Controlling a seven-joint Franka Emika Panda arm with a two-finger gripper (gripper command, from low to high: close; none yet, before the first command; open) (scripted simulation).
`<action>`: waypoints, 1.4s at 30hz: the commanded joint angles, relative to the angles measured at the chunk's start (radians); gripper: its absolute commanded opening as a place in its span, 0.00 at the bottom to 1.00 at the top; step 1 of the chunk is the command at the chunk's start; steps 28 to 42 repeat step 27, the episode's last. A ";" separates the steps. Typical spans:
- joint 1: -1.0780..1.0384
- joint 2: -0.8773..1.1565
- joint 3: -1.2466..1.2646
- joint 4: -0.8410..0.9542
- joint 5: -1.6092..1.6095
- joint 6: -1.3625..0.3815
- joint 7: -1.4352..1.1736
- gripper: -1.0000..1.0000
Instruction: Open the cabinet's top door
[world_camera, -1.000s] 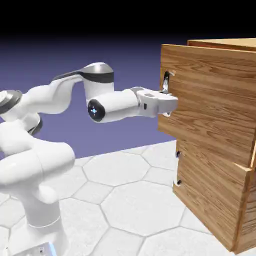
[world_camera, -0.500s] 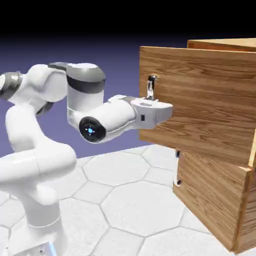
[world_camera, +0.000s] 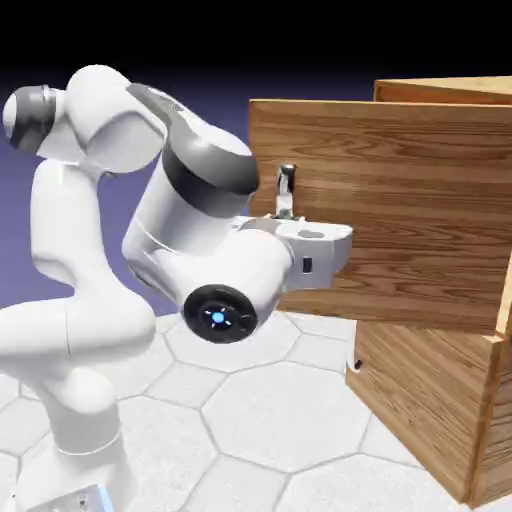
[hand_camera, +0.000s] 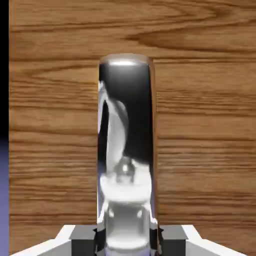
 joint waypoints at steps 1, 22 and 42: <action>-0.006 0.036 0.002 0.028 -0.030 -0.008 -0.017 0.00; 0.021 0.781 0.083 0.740 -0.506 -0.154 -0.095 0.00; 0.045 0.878 0.094 0.852 -0.543 -0.185 -0.067 1.00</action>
